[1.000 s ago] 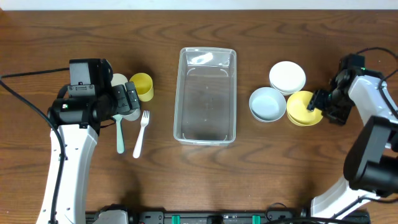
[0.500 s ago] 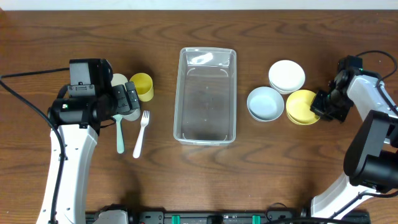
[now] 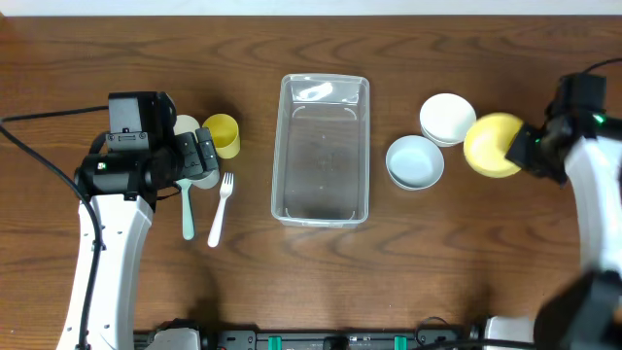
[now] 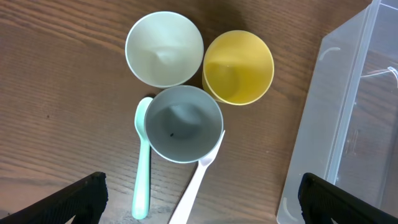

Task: Pack container
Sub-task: 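Lift the yellow bowl and lower it into the clear container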

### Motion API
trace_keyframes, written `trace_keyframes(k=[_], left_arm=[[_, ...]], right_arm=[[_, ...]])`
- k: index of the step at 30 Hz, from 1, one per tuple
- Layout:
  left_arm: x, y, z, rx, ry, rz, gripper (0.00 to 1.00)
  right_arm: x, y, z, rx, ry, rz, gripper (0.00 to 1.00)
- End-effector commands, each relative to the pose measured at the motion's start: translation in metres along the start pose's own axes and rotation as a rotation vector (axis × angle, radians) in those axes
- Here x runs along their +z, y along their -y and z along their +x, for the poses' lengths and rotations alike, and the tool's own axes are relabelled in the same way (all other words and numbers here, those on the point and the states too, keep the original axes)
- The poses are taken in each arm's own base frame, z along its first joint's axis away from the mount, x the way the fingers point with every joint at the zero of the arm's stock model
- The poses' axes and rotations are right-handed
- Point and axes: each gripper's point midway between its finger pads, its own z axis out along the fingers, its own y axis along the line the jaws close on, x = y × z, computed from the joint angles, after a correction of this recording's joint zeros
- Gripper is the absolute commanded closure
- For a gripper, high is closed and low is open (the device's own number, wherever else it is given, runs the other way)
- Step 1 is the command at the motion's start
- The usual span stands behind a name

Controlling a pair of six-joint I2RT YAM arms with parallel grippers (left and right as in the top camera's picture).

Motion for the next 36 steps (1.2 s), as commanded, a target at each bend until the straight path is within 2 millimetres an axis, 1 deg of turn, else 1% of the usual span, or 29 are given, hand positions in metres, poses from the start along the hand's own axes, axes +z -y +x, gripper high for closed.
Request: trace_keyframes(k=[1,3,5,8,9,11,14,17,20,21,22,23,24,26,28,33,36], left_arm=[[-0.002,-0.003,-0.004,0.005,0.011,-0.013,0.02],[-0.002,-0.003,-0.004,0.005,0.011,-0.013,0.02],[-0.002,-0.003,-0.004,0.005,0.011,-0.013,0.02],[-0.002,-0.003,-0.004,0.005,0.011,-0.013,0.02],[-0.002,-0.003,-0.004,0.005,0.011,-0.013,0.02],[-0.002,-0.003,-0.004,0.005,0.011,-0.013,0.02],[-0.002,-0.003,-0.004,0.005,0.011,-0.013,0.02],[-0.002,-0.003,-0.004,0.005,0.011,-0.013,0.02],[-0.002,-0.003,-0.004,0.005,0.011,-0.013,0.02],[-0.002,-0.003,-0.004,0.005,0.011,-0.013,0.02],[-0.002,-0.003,-0.004,0.005,0.011,-0.013,0.02],[-0.002,-0.003,-0.004,0.005,0.011,-0.013,0.02],[-0.002,-0.003,-0.004,0.005,0.011,-0.013,0.02],[-0.002,-0.003,-0.004,0.005,0.011,-0.013,0.02],[-0.002,-0.003,-0.004,0.005,0.011,-0.013,0.02],[-0.002,-0.003,-0.004,0.005,0.011,-0.013,0.02],[-0.002,-0.003,-0.004,0.005,0.011,-0.013,0.02]], right_arm=[[-0.059,-0.039,-0.01,-0.061,0.148,-0.144,0.99],[-0.08,-0.064,-0.002,-0.138,0.179,-0.218,0.99],[-0.092,-0.091,0.013,-0.224,0.182,-0.266,0.99],[-0.099,-0.132,0.033,-0.328,0.161,-0.32,0.98],[-0.099,-0.141,0.037,-0.341,0.154,-0.328,0.98],[-0.098,-0.168,0.044,-0.387,0.134,-0.354,0.99],[-0.095,-0.205,0.044,-0.437,0.107,-0.373,0.98],[-0.093,-0.242,0.036,-0.479,0.099,-0.39,0.98],[-0.09,-0.276,0.029,-0.511,0.085,-0.398,0.99],[-0.088,-0.284,0.028,-0.519,0.079,-0.399,0.98],[-0.083,-0.294,0.028,-0.525,0.066,-0.396,0.99],[-0.072,-0.304,0.028,-0.509,0.042,-0.388,0.98],[-0.067,-0.31,0.029,-0.501,0.025,-0.39,0.99],[-0.052,-0.325,0.039,-0.495,-0.038,-0.421,0.99],[-0.032,-0.342,0.057,-0.48,-0.128,-0.469,0.99],[0.008,-0.35,0.073,-0.424,-0.205,-0.43,0.99],[0.021,-0.354,0.082,-0.428,-0.23,-0.418,0.99]])
